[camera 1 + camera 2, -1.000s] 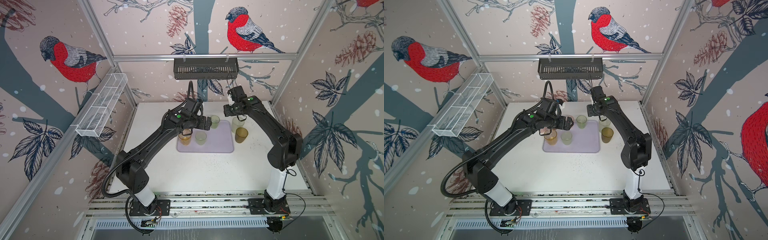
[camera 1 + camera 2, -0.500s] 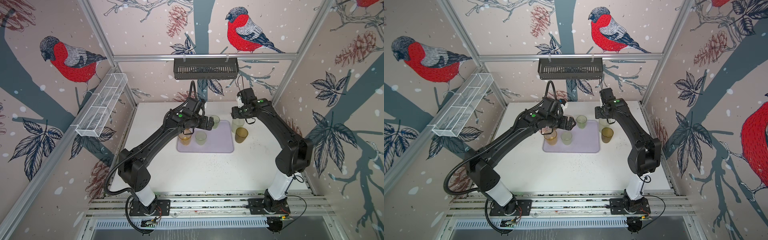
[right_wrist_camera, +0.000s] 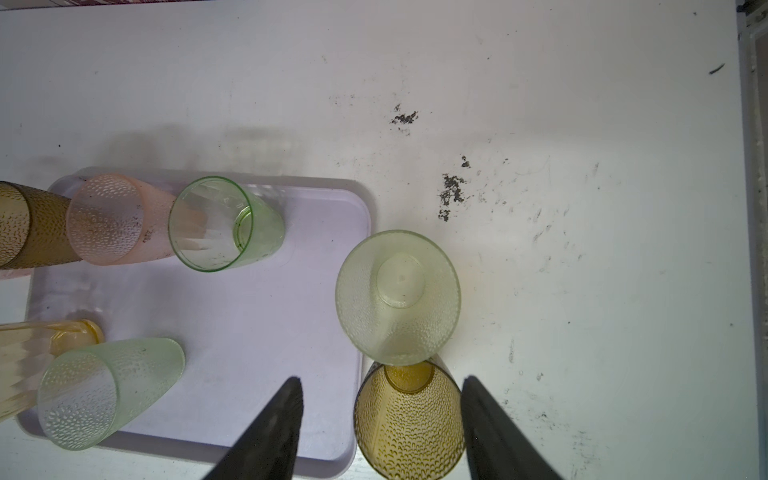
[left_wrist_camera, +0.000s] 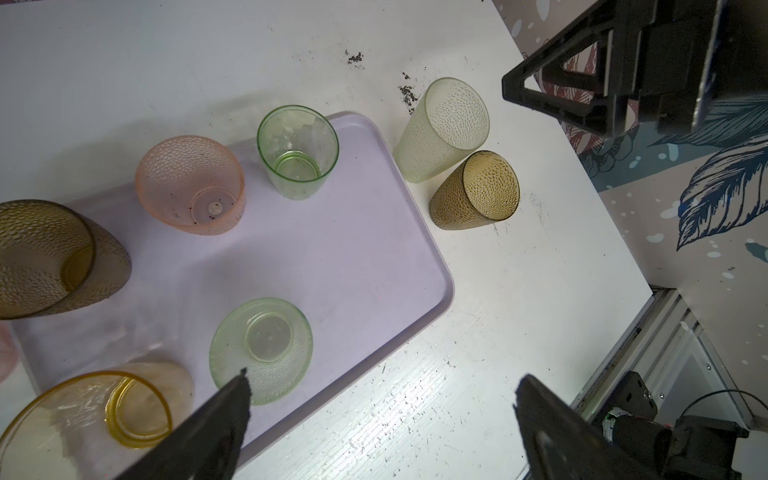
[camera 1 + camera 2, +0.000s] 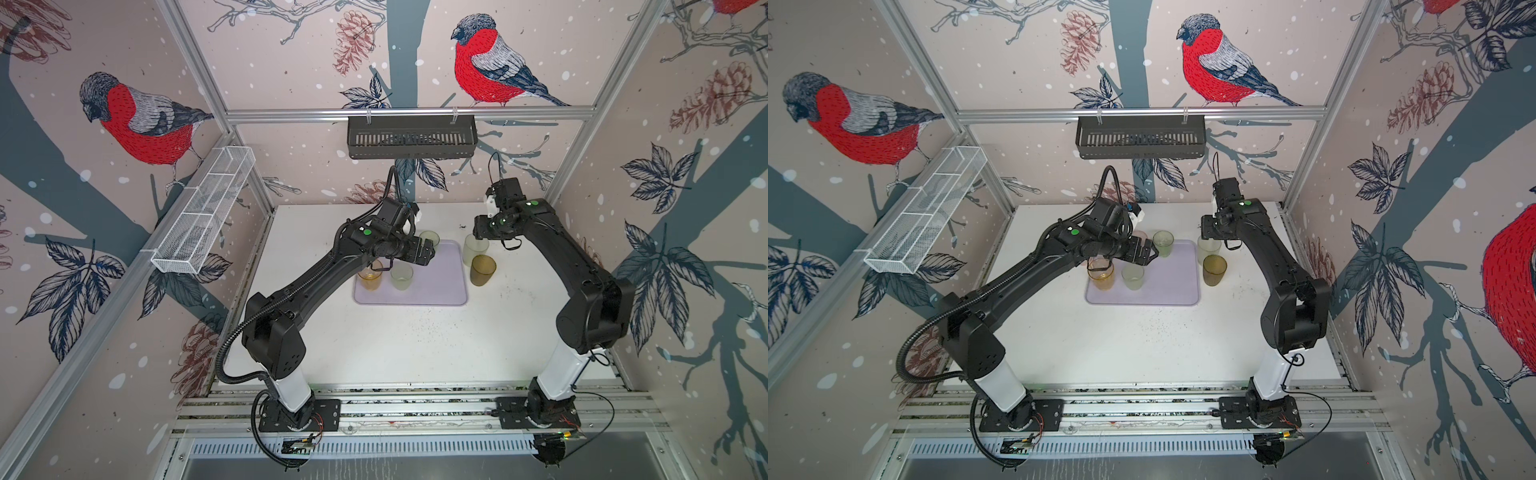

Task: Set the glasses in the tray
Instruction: 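Move the right gripper over the pale green frosted glass beside the tray, then lower the open right gripper around the pale green frosted glass rim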

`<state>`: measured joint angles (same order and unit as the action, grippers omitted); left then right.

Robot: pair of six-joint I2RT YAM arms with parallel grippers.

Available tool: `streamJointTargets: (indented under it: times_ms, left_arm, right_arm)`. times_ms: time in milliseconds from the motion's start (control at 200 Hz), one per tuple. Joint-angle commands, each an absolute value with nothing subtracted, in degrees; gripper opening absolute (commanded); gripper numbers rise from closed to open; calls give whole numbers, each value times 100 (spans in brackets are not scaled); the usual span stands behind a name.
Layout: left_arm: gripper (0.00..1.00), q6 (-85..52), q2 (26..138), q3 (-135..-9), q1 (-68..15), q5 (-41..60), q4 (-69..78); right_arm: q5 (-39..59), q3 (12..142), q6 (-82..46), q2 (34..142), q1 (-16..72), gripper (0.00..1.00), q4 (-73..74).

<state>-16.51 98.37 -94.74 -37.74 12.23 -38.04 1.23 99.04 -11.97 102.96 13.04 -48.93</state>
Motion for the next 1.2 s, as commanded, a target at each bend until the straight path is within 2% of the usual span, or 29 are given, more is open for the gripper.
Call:
streamJointTargets:
  times_ms: [0, 1196]
  left_arm:
    - [99, -1532, 9860, -9541, -3796, 1358, -3616]
    - [99, -1301, 10114, -9730, -4100, 1275, -3709]
  right_arm:
    - [96, 9888, -1077, 10344, 1236, 62, -4896]
    - [414, 9720, -806, 10933, 769, 59, -4596]
